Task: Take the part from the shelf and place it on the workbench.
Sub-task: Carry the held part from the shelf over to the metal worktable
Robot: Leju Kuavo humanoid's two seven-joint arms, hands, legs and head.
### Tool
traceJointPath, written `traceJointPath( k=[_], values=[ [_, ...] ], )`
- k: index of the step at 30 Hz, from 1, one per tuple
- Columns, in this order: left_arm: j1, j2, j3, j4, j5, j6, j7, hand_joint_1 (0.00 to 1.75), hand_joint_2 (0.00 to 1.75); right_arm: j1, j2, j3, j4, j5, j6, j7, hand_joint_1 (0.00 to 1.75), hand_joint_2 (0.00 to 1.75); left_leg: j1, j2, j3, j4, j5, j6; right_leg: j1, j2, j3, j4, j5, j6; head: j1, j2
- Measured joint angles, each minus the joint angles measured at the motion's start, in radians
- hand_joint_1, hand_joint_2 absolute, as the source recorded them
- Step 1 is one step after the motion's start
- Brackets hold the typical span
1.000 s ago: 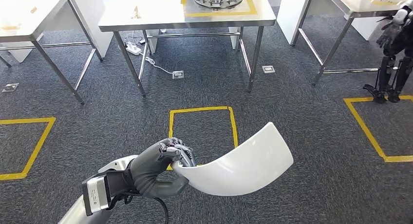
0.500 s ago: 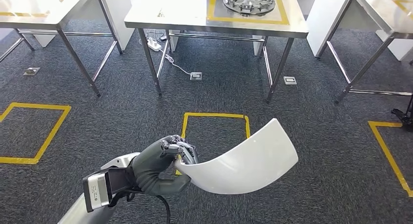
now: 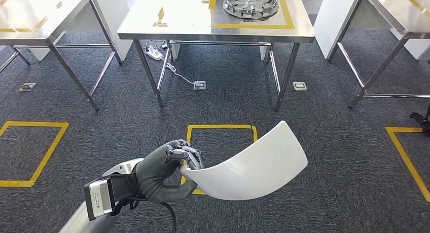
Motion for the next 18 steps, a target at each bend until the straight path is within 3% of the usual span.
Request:
traceJointPath(
  k=[2, 5, 7, 8, 10, 12, 13, 16, 18],
  values=[
    [0.001, 0.001, 0.0, 0.0, 0.0, 0.002, -0.001, 1.75, 1.75, -0.001, 0.0, 0.0, 0.0, 0.003, 0.0, -0.001, 0.0, 0.0, -0.004, 0.006, 0.021, -0.089, 0.056, 0.01, 0.002, 0.001, 0.013, -0.002, -0.017, 0.011, -0.001, 0.0],
    [0.001, 0.002, 0.001, -0.001, -0.001, 0.003, -0.001, 1.75, 1.75, -0.002, -0.001, 0.0, 0.0, 0.005, 0.0, -0.001, 0.0, 0.0, -0.004, 0.003, 0.036, -0.113, 0.064, 0.029, 0.004, -0.001, 0.03, 0.003, -0.022, 0.032, 0.0, 0.0],
    [0.0, 0.001, 0.001, -0.002, 0.0, 0.003, -0.002, 1.75, 1.75, -0.004, -0.001, 0.0, 0.0, 0.006, 0.001, -0.001, 0.0, 0.0, -0.001, 0.001, 0.055, -0.119, 0.067, 0.042, 0.002, 0.001, 0.02, 0.043, -0.026, 0.042, 0.003, 0.0],
    [0.0, 0.0, 0.001, -0.002, 0.0, 0.004, -0.002, 1.75, 1.75, -0.006, -0.001, 0.0, 0.0, 0.007, 0.001, -0.001, 0.0, 0.0, 0.0, 0.0, 0.063, -0.12, 0.063, 0.047, 0.001, 0.002, -0.005, 0.086, -0.038, 0.046, 0.004, 0.0],
    [0.001, 0.0, 0.001, -0.002, -0.001, 0.004, -0.001, 1.75, 1.75, -0.006, -0.001, 0.0, 0.0, 0.008, 0.002, -0.001, 0.0, 0.0, -0.001, -0.001, 0.071, -0.12, 0.054, 0.053, 0.001, 0.002, -0.085, 0.2, -0.082, 0.051, 0.008, 0.0],
    [0.005, 0.0, 0.001, -0.001, -0.001, 0.006, -0.001, 1.75, 1.75, -0.003, -0.001, 0.0, 0.0, 0.009, 0.002, -0.002, 0.0, 0.0, -0.003, -0.005, 0.081, -0.12, 0.041, 0.054, 0.001, 0.002, -0.15, 0.257, -0.113, 0.053, 0.009, 0.0],
    [0.007, 0.0, 0.001, -0.001, -0.002, 0.007, -0.001, 1.75, 1.75, -0.002, -0.001, 0.0, 0.0, 0.01, 0.003, -0.003, 0.0, 0.0, -0.003, -0.007, 0.09, -0.12, 0.034, 0.053, 0.001, 0.003, -0.16, 0.238, -0.098, 0.053, 0.01, 0.0],
    [0.013, 0.001, 0.001, -0.001, -0.006, 0.014, -0.003, 1.75, 1.75, 0.0, -0.001, 0.0, 0.0, 0.012, 0.006, -0.012, 0.0, 0.0, -0.004, -0.009, 0.118, -0.12, 0.01, 0.045, 0.006, 0.003, -0.116, 0.062, 0.032, 0.041, 0.012, 0.0],
    [0.016, 0.002, 0.0, -0.001, -0.008, 0.015, -0.006, 1.75, 1.75, 0.0, -0.002, 0.0, 0.0, 0.013, 0.008, -0.016, 0.0, 0.0, -0.005, -0.011, 0.132, -0.12, -0.003, 0.034, 0.012, 0.002, -0.097, 0.006, 0.055, 0.029, 0.014, 0.0]
  ],
)
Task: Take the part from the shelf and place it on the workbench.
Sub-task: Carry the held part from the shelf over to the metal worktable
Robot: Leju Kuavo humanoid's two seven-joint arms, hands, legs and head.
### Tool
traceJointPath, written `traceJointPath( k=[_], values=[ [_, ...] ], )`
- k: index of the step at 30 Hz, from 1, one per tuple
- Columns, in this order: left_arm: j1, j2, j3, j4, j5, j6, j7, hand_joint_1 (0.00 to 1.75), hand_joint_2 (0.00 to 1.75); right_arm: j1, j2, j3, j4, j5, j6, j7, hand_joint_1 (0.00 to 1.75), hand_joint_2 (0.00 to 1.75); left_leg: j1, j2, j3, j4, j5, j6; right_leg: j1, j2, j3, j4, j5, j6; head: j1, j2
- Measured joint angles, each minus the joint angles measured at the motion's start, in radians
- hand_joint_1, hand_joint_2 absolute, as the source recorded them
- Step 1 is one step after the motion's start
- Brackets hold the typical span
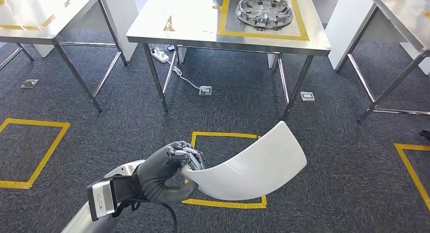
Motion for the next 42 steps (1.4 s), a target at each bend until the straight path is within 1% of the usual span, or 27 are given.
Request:
traceJointPath(
  k=[1, 4, 6, 8, 9, 10, 11, 13, 14, 15, 18, 20, 21, 23, 24, 25, 26, 27, 28, 30, 31, 34, 36, 39, 40, 41, 42],
  values=[
    [0.001, 0.001, 0.0, 0.0, -0.001, 0.0, -0.001, 1.75, 1.75, 0.0, 0.0, 0.0, 0.0, 0.0, 0.001, -0.001, 0.0, 0.0, -0.001, -0.001, 0.007, 0.003, 0.0, -0.007, 0.002, 0.0, 0.003, -0.002, -0.008, -0.007, 0.001, 0.0],
    [0.001, 0.004, -0.001, -0.003, -0.001, 0.0, -0.003, 1.75, 1.75, 0.0, -0.001, 0.0, 0.0, -0.001, 0.002, -0.001, 0.0, 0.0, -0.002, 0.001, 0.007, 0.041, -0.009, -0.026, -0.006, 0.001, 0.036, -0.012, 0.004, -0.029, -0.001, 0.0],
    [-0.001, 0.006, -0.001, -0.003, 0.0, 0.0, -0.003, 1.75, 1.75, -0.002, -0.001, 0.0, 0.0, -0.001, 0.003, -0.001, 0.0, 0.0, 0.001, 0.004, -0.044, 0.131, -0.044, -0.036, -0.009, 0.0, 0.053, -0.013, -0.001, -0.036, -0.006, 0.0],
    [-0.001, 0.01, -0.001, -0.001, 0.0, 0.0, -0.003, 1.75, 1.75, -0.001, -0.001, 0.0, 0.0, -0.001, 0.004, -0.002, 0.0, 0.0, 0.006, 0.005, -0.123, 0.238, -0.088, -0.043, -0.01, 0.001, 0.062, -0.013, -0.013, -0.037, -0.009, 0.0],
    [-0.001, 0.012, -0.001, 0.001, 0.0, 0.0, -0.003, 1.75, 1.75, 0.0, -0.001, 0.0, 0.0, -0.001, 0.004, -0.002, 0.0, 0.0, 0.008, 0.006, -0.152, 0.262, -0.099, -0.044, -0.011, 0.001, 0.069, -0.013, -0.02, -0.035, -0.01, 0.0],
    [-0.001, 0.015, -0.001, 0.001, 0.0, 0.0, -0.003, 1.75, 1.75, 0.0, -0.001, 0.0, 0.0, 0.0, 0.005, -0.002, 0.0, 0.0, 0.009, 0.007, -0.166, 0.255, -0.092, -0.045, -0.012, 0.002, 0.077, -0.012, -0.029, -0.033, -0.01, 0.0],
    [-0.001, 0.017, -0.001, 0.002, 0.0, 0.0, -0.003, 1.75, 1.75, 0.0, -0.001, 0.0, 0.0, 0.0, 0.006, -0.003, 0.0, 0.0, 0.01, 0.008, -0.164, 0.215, -0.061, -0.045, -0.013, 0.003, 0.089, -0.012, -0.038, -0.03, -0.011, 0.0],
    [-0.001, 0.02, -0.002, 0.001, 0.0, 0.0, -0.003, 1.75, 1.75, 0.0, 0.0, 0.0, 0.0, 0.001, 0.007, -0.005, 0.0, 0.0, 0.011, 0.013, -0.138, 0.092, 0.036, -0.043, -0.016, 0.004, 0.111, -0.011, -0.058, -0.022, -0.013, 0.0],
    [-0.002, 0.021, -0.002, 0.001, 0.0, 0.0, -0.002, 1.75, 1.75, -0.001, 0.0, 0.0, 0.0, 0.002, 0.008, -0.006, 0.0, 0.0, 0.01, 0.015, -0.128, 0.047, 0.063, -0.038, -0.016, 0.004, 0.119, -0.011, -0.068, -0.016, -0.014, 0.0],
    [-0.002, 0.022, -0.003, 0.0, -0.001, 0.0, -0.001, 1.75, 1.75, -0.002, 0.0, 0.0, 0.0, 0.002, 0.008, -0.007, 0.0, 0.0, 0.008, 0.017, -0.121, 0.023, 0.078, -0.032, -0.015, 0.005, 0.124, -0.012, -0.077, -0.009, -0.015, 0.0],
    [-0.005, 0.02, -0.006, -0.006, -0.001, 0.001, 0.006, 1.75, 1.75, -0.005, 0.0, 0.0, 0.0, -0.002, 0.008, -0.01, 0.0, 0.0, 0.009, 0.014, -0.103, 0.015, 0.077, -0.007, -0.014, 0.005, 0.135, 0.004, -0.081, 0.011, -0.015, 0.0],
    [-0.011, 0.015, -0.007, -0.01, -0.001, 0.0, 0.01, 1.75, 1.75, -0.009, 0.0, 0.0, 0.0, -0.007, 0.009, -0.01, 0.0, 0.0, 0.011, 0.012, -0.083, 0.009, 0.07, 0.006, -0.015, 0.005, 0.105, 0.068, -0.079, 0.018, -0.011, 0.0],
    [-0.014, 0.013, -0.007, -0.011, -0.001, 0.0, 0.012, 1.75, 1.75, -0.01, 0.001, 0.0, 0.0, -0.009, 0.009, -0.01, 0.0, 0.0, 0.011, 0.012, -0.075, 0.007, 0.064, 0.011, -0.015, 0.005, 0.069, 0.122, -0.088, 0.02, -0.009, 0.0],
    [-0.018, 0.009, -0.008, -0.011, 0.0, -0.002, 0.017, 1.75, 1.75, -0.007, 0.002, 0.0, 0.0, -0.013, 0.008, -0.008, 0.0, 0.0, 0.009, 0.01, -0.063, 0.007, 0.049, 0.017, -0.015, 0.005, -0.021, 0.231, -0.135, 0.025, -0.006, 0.0],
    [-0.018, 0.007, -0.008, -0.011, 0.0, -0.003, 0.02, 1.75, 1.75, -0.004, 0.002, -0.001, 0.0, -0.015, 0.008, -0.006, 0.0, 0.0, 0.007, 0.009, -0.055, 0.007, 0.04, 0.018, -0.015, 0.005, -0.057, 0.259, -0.157, 0.025, -0.005, 0.0],
    [-0.018, 0.006, -0.008, -0.011, 0.0, -0.003, 0.022, 1.75, 1.75, -0.002, 0.002, -0.001, 0.0, -0.016, 0.007, -0.005, 0.0, 0.0, 0.006, 0.007, -0.045, 0.007, 0.031, 0.018, -0.015, 0.005, -0.078, 0.259, -0.162, 0.024, -0.004, 0.0],
    [-0.019, 0.005, -0.009, -0.011, 0.0, -0.004, 0.023, 1.75, 1.75, -0.001, 0.003, -0.002, 0.0, -0.017, 0.007, -0.005, 0.0, 0.0, 0.005, 0.006, -0.033, 0.007, 0.021, 0.017, -0.014, 0.005, -0.084, 0.228, -0.145, 0.022, -0.003, 0.0],
    [-0.019, 0.003, -0.009, -0.011, 0.0, -0.004, 0.024, 1.75, 1.75, 0.0, 0.003, -0.002, 0.0, -0.018, 0.007, -0.005, 0.0, 0.0, 0.004, 0.006, -0.019, 0.007, 0.011, 0.015, -0.013, 0.005, -0.075, 0.172, -0.103, 0.016, -0.002, 0.0],
    [-0.02, 0.001, -0.01, -0.01, 0.0, -0.005, 0.025, 1.75, 1.75, 0.001, 0.003, -0.003, 0.0, -0.018, 0.007, -0.008, 0.0, 0.0, 0.003, 0.005, -0.007, 0.007, 0.0, 0.013, -0.01, 0.006, -0.062, 0.107, -0.046, 0.009, 0.0, 0.0],
    [-0.023, -0.002, -0.013, -0.01, 0.0, -0.009, 0.03, 1.75, 1.75, 0.003, 0.004, -0.004, 0.0, -0.019, 0.009, -0.027, 0.0, 0.0, 0.0, 0.003, 0.012, 0.005, -0.021, 0.005, -0.003, 0.006, -0.038, 0.019, 0.027, -0.002, 0.002, 0.0],
    [-0.025, -0.003, -0.015, -0.011, 0.0, -0.011, 0.033, 1.75, 1.75, 0.005, 0.004, -0.004, 0.0, -0.022, 0.011, -0.043, 0.0, 0.0, -0.002, 0.002, 0.02, 0.008, -0.026, -0.001, -0.001, 0.007, -0.031, 0.002, 0.039, -0.006, 0.002, 0.0],
    [-0.036, -0.006, -0.019, -0.015, 0.0, -0.012, 0.041, 1.75, 1.75, 0.003, 0.008, -0.006, 0.0, -0.04, 0.025, -0.087, 0.0, 0.0, -0.002, 0.003, 0.026, 0.043, -0.021, -0.019, -0.004, 0.008, 0.002, -0.008, 0.027, -0.024, 0.001, 0.0],
    [-0.042, -0.006, -0.02, -0.016, 0.001, -0.012, 0.043, 1.75, 1.75, 0.001, 0.01, -0.013, 0.0, -0.06, 0.037, -0.107, 0.0, 0.0, -0.001, 0.006, -0.021, 0.128, -0.031, -0.029, -0.008, 0.008, 0.028, -0.011, 0.013, -0.032, -0.003, 0.0],
    [-0.039, -0.002, -0.022, -0.016, 0.0, -0.009, 0.044, 1.75, 1.75, 0.001, 0.01, -0.024, 0.0, -0.087, 0.057, -0.125, 0.0, 0.0, 0.003, 0.008, -0.134, 0.266, -0.101, -0.039, -0.009, 0.009, 0.057, -0.011, -0.016, -0.035, -0.008, 0.0],
    [-0.039, 0.0, -0.022, -0.016, 0.0, -0.008, 0.044, 1.75, 1.75, 0.001, 0.01, -0.029, 0.0, -0.095, 0.062, -0.128, 0.0, 0.0, 0.004, 0.008, -0.156, 0.27, -0.111, -0.041, -0.009, 0.01, 0.07, -0.011, -0.027, -0.035, -0.009, 0.0],
    [-0.038, 0.002, -0.022, -0.016, 0.0, -0.006, 0.044, 1.75, 1.75, 0.001, 0.01, -0.034, 0.0, -0.103, 0.068, -0.131, 0.0, 0.0, 0.004, 0.009, -0.164, 0.246, -0.101, -0.04, -0.009, 0.01, 0.085, -0.011, -0.039, -0.034, -0.01, 0.0],
    [-0.038, 0.004, -0.022, -0.016, 0.0, -0.005, 0.043, 1.75, 1.75, 0.001, 0.01, -0.04, 0.0, -0.111, 0.073, -0.132, 0.0, 0.0, 0.005, 0.009, -0.159, 0.194, -0.067, -0.038, -0.009, 0.011, 0.102, -0.011, -0.052, -0.032, -0.011, 0.0]
  ],
)
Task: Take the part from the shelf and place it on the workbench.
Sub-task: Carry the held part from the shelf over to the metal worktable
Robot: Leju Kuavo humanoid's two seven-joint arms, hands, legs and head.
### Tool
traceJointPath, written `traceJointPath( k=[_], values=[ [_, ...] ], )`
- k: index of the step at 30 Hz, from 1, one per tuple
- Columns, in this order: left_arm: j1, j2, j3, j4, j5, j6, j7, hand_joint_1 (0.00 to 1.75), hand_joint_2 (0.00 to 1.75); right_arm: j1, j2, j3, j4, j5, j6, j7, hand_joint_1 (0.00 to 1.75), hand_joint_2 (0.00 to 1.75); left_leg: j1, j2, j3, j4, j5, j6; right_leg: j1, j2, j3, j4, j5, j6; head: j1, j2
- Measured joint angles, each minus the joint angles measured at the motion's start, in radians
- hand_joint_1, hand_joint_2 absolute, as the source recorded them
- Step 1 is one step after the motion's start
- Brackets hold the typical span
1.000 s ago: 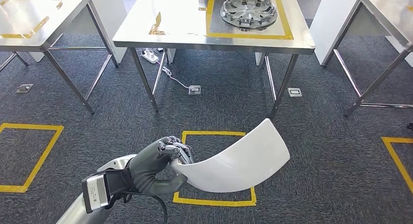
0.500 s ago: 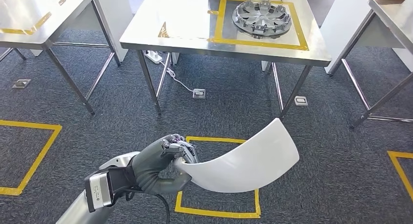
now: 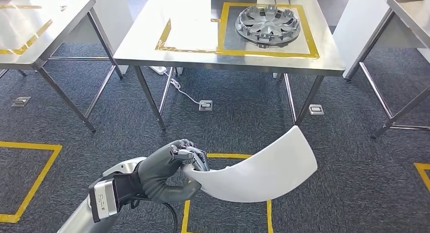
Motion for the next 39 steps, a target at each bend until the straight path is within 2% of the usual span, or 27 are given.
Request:
traceJointPath(
  k=[2, 3, 4, 7, 8, 10, 12, 13, 14, 15, 18, 19, 20, 22, 23, 24, 25, 27, 28, 29, 30, 31, 33, 34, 35, 37, 39],
  values=[
    [0.0, 0.003, 0.0, 0.0, 0.0, 0.002, -0.001, 1.75, 1.75, -0.001, 0.0, -0.01, 0.0, -0.017, 0.007, -0.001, 0.0, 0.0, -0.002, 0.002, 0.018, -0.119, 0.106, 0.008, 0.001, 0.001, 0.028, 0.0, -0.026, 0.007, -0.001, 0.0],
    [0.001, 0.005, 0.0, 0.0, 0.0, 0.003, -0.001, 1.75, 1.75, -0.003, 0.0, -0.017, 0.0, -0.028, 0.01, -0.002, 0.0, 0.0, -0.004, 0.003, 0.027, -0.157, 0.142, 0.014, 0.001, 0.001, 0.037, -0.001, -0.037, 0.013, -0.002, 0.0],
    [0.001, 0.007, 0.0, -0.001, 0.0, 0.004, -0.001, 1.75, 1.75, -0.005, 0.0, -0.024, 0.0, -0.038, 0.012, -0.003, 0.0, 0.0, -0.006, 0.002, 0.03, -0.174, 0.16, 0.021, 0.002, 0.001, 0.045, -0.002, -0.046, 0.02, -0.002, 0.0],
    [-0.001, 0.009, -0.001, -0.004, 0.001, 0.006, -0.003, 1.75, 1.75, -0.012, 0.0, -0.05, 0.0, -0.069, 0.024, -0.011, 0.0, 0.0, -0.005, -0.002, 0.053, -0.184, 0.147, 0.043, 0.002, 0.0, 0.053, 0.015, -0.041, 0.038, -0.001, 0.0],
    [-0.003, 0.009, -0.001, -0.006, 0.001, 0.007, -0.003, 1.75, 1.75, -0.015, 0.0, -0.058, 0.0, -0.076, 0.027, -0.012, 0.0, 0.0, -0.003, -0.002, 0.067, -0.19, 0.141, 0.048, 0.002, -0.001, 0.039, 0.046, -0.032, 0.043, 0.0, 0.0],
    [-0.005, 0.008, -0.001, -0.008, 0.001, 0.008, -0.004, 1.75, 1.75, -0.02, 0.0, -0.071, 0.0, -0.084, 0.029, -0.013, 0.0, 0.0, 0.0, 0.0, 0.094, -0.201, 0.127, 0.056, 0.0, -0.002, -0.026, 0.149, -0.032, 0.05, 0.005, 0.0],
    [-0.005, 0.008, -0.001, -0.008, 0.001, 0.008, -0.004, 1.75, 1.75, -0.02, 0.001, -0.08, 0.0, -0.086, 0.03, -0.013, 0.0, 0.0, 0.001, 0.002, 0.116, -0.206, 0.109, 0.06, -0.001, -0.002, -0.115, 0.244, -0.079, 0.054, 0.01, 0.0],
    [-0.005, 0.008, -0.001, -0.008, 0.001, 0.008, -0.004, 1.75, 1.75, -0.017, 0.001, -0.083, 0.0, -0.087, 0.03, -0.013, 0.0, 0.0, 0.0, 0.002, 0.128, -0.206, 0.098, 0.059, -0.001, -0.002, -0.148, 0.262, -0.103, 0.054, 0.011, 0.0],
    [-0.005, 0.008, -0.001, -0.007, 0.001, 0.008, -0.004, 1.75, 1.75, -0.014, 0.001, -0.086, 0.0, -0.089, 0.031, -0.013, 0.0, 0.0, 0.0, 0.002, 0.143, -0.206, 0.086, 0.058, -0.001, -0.002, -0.169, 0.252, -0.111, 0.054, 0.012, 0.0],
    [-0.005, 0.008, -0.001, -0.007, 0.001, 0.009, -0.004, 1.75, 1.75, -0.011, 0.001, -0.09, 0.0, -0.091, 0.033, -0.013, 0.0, 0.0, 0.0, 0.003, 0.16, -0.206, 0.072, 0.057, -0.001, -0.003, -0.176, 0.216, -0.092, 0.053, 0.014, 0.0],
    [-0.004, 0.009, -0.001, -0.006, 0.001, 0.01, -0.004, 1.75, 1.75, -0.01, 0.0, -0.103, 0.0, -0.098, 0.037, -0.013, 0.0, 0.0, -0.004, 0.011, 0.204, -0.205, 0.03, 0.048, 0.006, -0.027, -0.162, 0.046, 0.074, 0.04, 0.019, 0.0],
    [-0.003, 0.009, -0.002, -0.005, 0.001, 0.01, -0.004, 1.75, 1.75, -0.01, 0.0, -0.105, 0.0, -0.099, 0.037, -0.013, 0.0, 0.0, -0.006, 0.014, 0.214, -0.207, 0.017, 0.042, 0.009, -0.034, -0.158, 0.017, 0.108, 0.033, 0.019, 0.0],
    [-0.003, 0.009, -0.002, -0.004, 0.0, 0.011, -0.004, 1.75, 1.75, -0.01, 0.0, -0.107, 0.0, -0.099, 0.036, -0.013, 0.0, 0.0, -0.008, 0.016, 0.225, -0.204, 0.011, 0.036, 0.01, -0.036, -0.155, 0.005, 0.116, 0.027, 0.02, 0.0],
    [-0.006, 0.008, -0.002, -0.006, 0.0, 0.011, -0.004, 1.75, 1.75, -0.012, 0.001, -0.108, 0.0, -0.1, 0.036, -0.013, 0.0, 0.0, -0.008, 0.019, 0.237, -0.191, 0.013, 0.023, 0.008, -0.024, -0.132, 0.002, 0.105, 0.014, 0.018, 0.0],
    [-0.008, 0.008, -0.002, -0.007, 0.0, 0.011, -0.004, 1.75, 1.75, -0.013, 0.001, -0.108, 0.0, -0.1, 0.036, -0.013, 0.0, 0.0, -0.007, 0.019, 0.229, -0.16, 0.019, 0.018, 0.005, -0.018, -0.119, -0.001, 0.1, 0.007, 0.017, 0.0],
    [-0.01, 0.008, -0.002, -0.008, 0.0, 0.011, -0.004, 1.75, 1.75, -0.014, 0.001, -0.108, 0.0, -0.1, 0.036, -0.014, 0.0, 0.0, -0.006, 0.017, 0.207, -0.116, 0.019, 0.013, 0.003, -0.013, -0.105, -0.003, 0.094, 0.001, 0.014, 0.0],
    [-0.01, 0.008, -0.002, -0.008, 0.0, 0.011, -0.005, 1.75, 1.75, -0.014, 0.001, -0.108, 0.0, -0.1, 0.035, -0.013, 0.0, 0.0, -0.004, 0.015, 0.171, -0.058, 0.008, 0.009, 0.002, -0.009, -0.093, -0.005, 0.085, -0.002, 0.012, 0.0],
    [-0.011, 0.009, -0.002, -0.006, 0.0, 0.011, -0.005, 1.75, 1.75, -0.014, 0.001, -0.108, 0.0, -0.098, 0.031, -0.013, 0.0, 0.0, -0.001, 0.012, 0.085, 0.047, -0.048, 0.002, 0.001, 0.002, -0.072, -0.005, 0.064, -0.004, 0.009, 0.0],
    [-0.011, 0.009, -0.002, -0.004, 0.0, 0.011, -0.005, 1.75, 1.75, -0.013, 0.001, -0.108, 0.0, -0.096, 0.028, -0.013, 0.0, 0.0, 0.001, 0.011, 0.05, 0.071, -0.077, 0.0, 0.0, 0.008, -0.059, -0.005, 0.053, -0.004, 0.008, 0.0],
    [-0.011, 0.009, -0.002, -0.003, 0.0, 0.011, -0.005, 1.75, 1.75, -0.013, 0.001, -0.108, 0.0, -0.093, 0.026, -0.013, 0.0, 0.0, 0.001, 0.011, 0.029, 0.069, -0.089, -0.001, 0.0, 0.014, -0.045, -0.005, 0.042, -0.003, 0.008, 0.0],
    [-0.012, 0.009, -0.002, -0.002, 0.0, 0.011, -0.005, 1.75, 1.75, -0.013, 0.001, -0.108, 0.0, -0.09, 0.025, -0.013, 0.0, 0.0, 0.002, 0.011, 0.021, 0.039, -0.075, -0.001, 0.0, 0.02, -0.028, -0.005, 0.03, -0.002, 0.007, 0.0],
    [-0.013, 0.009, -0.002, -0.002, 0.001, 0.011, -0.005, 1.75, 1.75, -0.013, 0.001, -0.108, 0.0, -0.087, 0.024, -0.013, 0.0, 0.0, 0.002, 0.008, 0.021, -0.013, -0.031, 0.001, -0.001, 0.026, -0.011, -0.005, 0.017, 0.0, 0.007, 0.0],
    [-0.014, 0.011, -0.003, 0.001, 0.001, 0.011, -0.005, 1.75, 1.75, -0.013, 0.003, -0.108, 0.0, -0.083, 0.022, -0.014, 0.0, 0.0, 0.0, -0.002, 0.023, -0.129, 0.098, 0.009, 0.001, 0.035, 0.014, -0.004, -0.008, 0.007, 0.004, 0.0],
    [-0.014, 0.011, -0.003, 0.002, 0.002, 0.012, -0.004, 1.75, 1.75, -0.014, 0.004, -0.108, 0.0, -0.083, 0.021, -0.015, 0.0, 0.0, -0.001, -0.007, 0.024, -0.165, 0.143, 0.014, 0.001, 0.039, 0.021, -0.005, -0.021, 0.013, 0.003, 0.0],
    [-0.015, 0.012, -0.003, 0.002, 0.002, 0.012, -0.004, 1.75, 1.75, -0.014, 0.004, -0.108, 0.0, -0.083, 0.019, -0.018, 0.0, 0.0, -0.002, -0.01, 0.025, -0.184, 0.165, 0.021, 0.003, 0.041, 0.027, -0.003, -0.028, 0.02, 0.003, 0.0],
    [-0.019, 0.009, -0.004, 0.002, 0.002, 0.012, -0.004, 1.75, 1.75, -0.014, 0.004, -0.108, 0.0, -0.084, 0.017, -0.025, 0.0, 0.0, -0.002, -0.009, 0.041, -0.189, 0.159, 0.035, 0.003, 0.041, 0.038, 0.001, -0.034, 0.032, 0.003, 0.0],
    [-0.025, 0.005, -0.005, 0.001, 0.003, 0.012, -0.004, 1.75, 1.75, -0.019, 0.005, -0.108, 0.0, -0.085, 0.015, -0.03, 0.0, 0.0, 0.001, -0.008, 0.065, -0.194, 0.149, 0.049, 0.003, 0.029, 0.02, 0.055, -0.033, 0.04, 0.006, 0.0]
  ],
)
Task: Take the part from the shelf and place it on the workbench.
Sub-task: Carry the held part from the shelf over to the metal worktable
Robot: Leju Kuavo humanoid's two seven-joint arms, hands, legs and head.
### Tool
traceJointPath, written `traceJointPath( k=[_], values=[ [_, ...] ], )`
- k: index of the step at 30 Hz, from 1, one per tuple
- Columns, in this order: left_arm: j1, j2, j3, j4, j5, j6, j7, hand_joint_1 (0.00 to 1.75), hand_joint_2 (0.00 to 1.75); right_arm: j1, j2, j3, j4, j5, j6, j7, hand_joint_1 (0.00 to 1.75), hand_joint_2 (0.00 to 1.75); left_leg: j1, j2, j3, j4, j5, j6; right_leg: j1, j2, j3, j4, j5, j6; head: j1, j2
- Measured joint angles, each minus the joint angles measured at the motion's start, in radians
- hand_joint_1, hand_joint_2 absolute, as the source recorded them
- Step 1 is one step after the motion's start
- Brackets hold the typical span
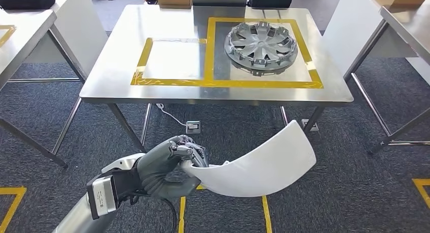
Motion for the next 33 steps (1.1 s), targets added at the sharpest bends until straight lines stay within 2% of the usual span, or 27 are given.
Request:
traceJointPath(
  k=[1, 3, 4, 5, 6, 7, 9, 10, 11, 14, 15, 16, 18, 19, 20, 21, 22, 24, 25, 26, 29, 30, 31, 33],
  values=[
    [-0.002, -0.002, -0.001, 0.0, 0.0, 0.0, 0.0, 1.75, 1.75, -0.003, 0.001, 0.0, 0.0, 0.0, 0.0, -0.001, 0.0, 0.0, 0.001, 0.001, 0.011, -0.002, -0.008, 0.005, -0.001, -0.008, -0.032, 0.054, -0.009, 0.004, 0.002, 0.0],
    [-0.007, -0.006, -0.002, 0.0, 0.001, 0.0, 0.002, 1.75, 1.75, -0.006, 0.002, 0.0, 0.0, 0.0, -0.001, -0.001, 0.0, 0.0, 0.0, 0.003, 0.03, -0.002, -0.027, 0.01, -0.002, -0.019, -0.121, 0.172, -0.053, 0.011, 0.005, 0.0],
    [-0.008, -0.008, -0.002, 0.001, 0.002, 0.0, 0.005, 1.75, 1.75, -0.005, 0.002, 0.0, 0.0, 0.0, -0.001, -0.001, 0.0, 0.0, 0.0, 0.003, 0.04, -0.002, -0.038, 0.01, -0.002, -0.02, -0.16, 0.208, -0.077, 0.013, 0.006, 0.0],
    [-0.01, -0.01, -0.002, 0.002, 0.003, 0.001, 0.009, 1.75, 1.75, -0.004, 0.002, 0.0, 0.0, 0.001, -0.001, -0.001, 0.0, 0.0, 0.0, 0.003, 0.053, -0.002, -0.049, 0.009, -0.003, -0.02, -0.185, 0.214, -0.086, 0.015, 0.007, 0.0],
    [-0.012, -0.013, -0.003, 0.002, 0.004, 0.001, 0.014, 1.75, 1.75, -0.003, 0.002, 0.0, 0.0, 0.001, -0.001, 0.0, 0.0, 0.0, 0.0, 0.003, 0.069, -0.002, -0.062, 0.008, -0.003, -0.02, -0.196, 0.189, -0.073, 0.014, 0.008, 0.0],
    [-0.013, -0.016, -0.003, 0.002, 0.004, 0.002, 0.018, 1.75, 1.75, -0.003, 0.002, 0.0, 0.0, 0.002, 0.0, 0.0, 0.0, 0.0, 0.0, 0.003, 0.086, -0.002, -0.075, 0.006, -0.002, -0.021, -0.192, 0.138, -0.036, 0.011, 0.01, 0.0],
    [-0.015, -0.02, -0.004, 0.002, 0.005, 0.002, 0.023, 1.75, 1.75, -0.001, 0.002, 0.0, 0.0, 0.004, 0.001, 0.002, 0.0, 0.0, -0.001, 0.005, 0.115, -0.001, -0.102, 0.0, 0.001, -0.028, -0.172, 0.014, 0.078, 0.003, 0.012, 0.0],
    [-0.014, -0.021, -0.005, 0.001, 0.005, 0.003, 0.025, 1.75, 1.75, 0.0, 0.002, 0.0, 0.0, 0.006, 0.0, 0.004, 0.0, 0.0, -0.003, 0.005, 0.125, -0.002, -0.114, -0.004, 0.004, -0.031, -0.164, -0.024, 0.116, -0.002, 0.013, 0.0],
    [-0.014, -0.021, -0.006, 0.0, 0.005, 0.004, 0.026, 1.75, 1.75, 0.001, 0.002, 0.0, 0.0, 0.008, -0.001, 0.005, 0.0, 0.0, -0.005, 0.005, 0.135, -0.003, -0.122, -0.01, 0.006, -0.032, -0.16, -0.045, 0.137, -0.008, 0.015, 0.0],
    [-0.015, -0.022, -0.008, -0.009, 0.004, 0.007, 0.027, 1.75, 1.75, 0.0, 0.003, 0.0, 0.0, 0.016, -0.005, 0.007, 0.0, 0.0, -0.007, 0.006, 0.147, 0.018, -0.12, -0.03, 0.003, -0.028, -0.133, -0.056, 0.124, -0.028, 0.014, 0.0],
    [-0.016, -0.022, -0.008, -0.011, 0.004, 0.008, 0.027, 1.75, 1.75, -0.001, 0.003, 0.001, 0.0, 0.018, -0.006, 0.008, 0.0, 0.0, -0.007, 0.007, 0.134, 0.048, -0.119, -0.034, 0.001, -0.027, -0.119, -0.06, 0.117, -0.035, 0.012, 0.0],
    [-0.017, -0.022, -0.008, -0.013, 0.004, 0.009, 0.026, 1.75, 1.75, -0.002, 0.004, 0.001, 0.0, 0.02, -0.008, 0.011, 0.0, 0.0, -0.006, 0.007, 0.107, 0.095, -0.125, -0.039, -0.001, -0.026, -0.104, -0.062, 0.11, -0.039, 0.009, 0.0],
    [-0.016, -0.021, -0.008, -0.015, 0.003, 0.01, 0.026, 1.75, 1.75, -0.002, 0.004, 0.002, 0.0, 0.026, -0.01, 0.018, 0.0, 0.0, -0.003, 0.008, 0.025, 0.205, -0.165, -0.047, -0.002, -0.026, -0.081, -0.064, 0.09, -0.044, 0.004, 0.0],
    [-0.015, -0.02, -0.009, -0.015, 0.003, 0.011, 0.026, 1.75, 1.75, -0.001, 0.004, 0.002, 0.0, 0.029, -0.01, 0.022, 0.0, 0.0, -0.001, 0.008, -0.015, 0.246, -0.19, -0.05, -0.002, -0.025, -0.07, -0.064, 0.079, -0.044, 0.003, 0.0],
    [-0.015, -0.019, -0.009, -0.015, 0.003, 0.012, 0.026, 1.75, 1.75, 0.0, 0.004, 0.004, 0.0, 0.034, -0.01, 0.027, 0.0, 0.0, -0.001, 0.008, -0.044, 0.261, -0.205, -0.052, -0.002, -0.024, -0.057, -0.064, 0.068, -0.044, 0.003, 0.0],
    [-0.015, -0.018, -0.009, -0.015, 0.003, 0.012, 0.026, 1.75, 1.75, 0.0, 0.004, 0.005, 0.0, 0.04, -0.009, 0.032, 0.0, 0.0, 0.0, 0.008, -0.059, 0.248, -0.2, -0.052, -0.002, -0.023, -0.042, -0.064, 0.056, -0.043, 0.002, 0.0],
    [-0.015, -0.017, -0.009, -0.015, 0.003, 0.014, 0.025, 1.75, 1.75, 0.0, 0.004, 0.008, 0.0, 0.046, -0.008, 0.036, 0.0, 0.0, 0.0, 0.008, -0.06, 0.207, -0.171, -0.05, -0.002, -0.022, -0.026, -0.064, 0.043, -0.042, 0.001, 0.0],
    [-0.015, -0.013, -0.009, -0.014, 0.004, 0.017, 0.025, 1.75, 1.75, -0.001, 0.004, 0.012, 0.0, 0.055, -0.005, 0.043, 0.0, 0.0, -0.001, 0.008, -0.047, 0.089, -0.057, -0.042, -0.001, -0.02, 0.005, -0.062, 0.017, -0.036, 0.0, 0.0],
    [-0.016, -0.011, -0.009, -0.014, 0.005, 0.019, 0.024, 1.75, 1.75, -0.002, 0.004, 0.014, 0.0, 0.058, -0.004, 0.045, 0.0, 0.0, -0.003, 0.008, -0.041, 0.044, -0.015, -0.036, -0.001, -0.019, 0.014, -0.062, 0.005, -0.031, 0.0, 0.0],
    [-0.017, -0.008, -0.008, -0.014, 0.006, 0.021, 0.023, 1.75, 1.75, -0.003, 0.004, 0.017, 0.0, 0.061, -0.002, 0.047, 0.0, 0.0, -0.005, 0.008, -0.038, 0.019, 0.012, -0.03, 0.0, -0.018, 0.019, -0.063, -0.004, -0.024, -0.001, 0.0],
    [-0.024, -0.003, -0.006, -0.015, 0.009, 0.026, 0.016, 1.75, 1.75, -0.006, 0.003, 0.027, 0.0, 0.068, 0.001, 0.051, 0.0, 0.0, -0.006, 0.007, -0.019, 0.004, 0.009, -0.01, -0.001, -0.018, 0.03, -0.055, -0.009, -0.005, -0.001, 0.0],
    [-0.027, -0.002, -0.006, -0.015, 0.009, 0.026, 0.015, 1.75, 1.75, -0.007, 0.003, 0.03, 0.0, 0.07, 0.002, 0.051, 0.0, 0.0, -0.004, 0.007, -0.008, 0.0, 0.004, -0.004, -0.001, -0.019, 0.023, -0.031, -0.01, -0.001, 0.0, 0.0],
    [-0.029, -0.002, -0.006, -0.015, 0.009, 0.027, 0.014, 1.75, 1.75, -0.008, 0.003, 0.032, 0.0, 0.072, 0.002, 0.051, 0.0, 0.0, -0.002, 0.006, 0.004, -0.003, -0.002, 0.002, -0.002, -0.02, 0.0, 0.009, -0.017, 0.002, 0.003, 0.0],
    [-0.032, -0.001, -0.006, -0.014, 0.011, 0.03, 0.012, 1.75, 1.75, -0.01, 0.004, 0.035, 0.0, 0.075, 0.0, 0.052, 0.0, 0.0, -0.001, 0.007, 0.02, -0.005, -0.017, 0.008, -0.004, -0.023, -0.082, 0.128, -0.053, 0.009, 0.007, 0.0]
  ],
)
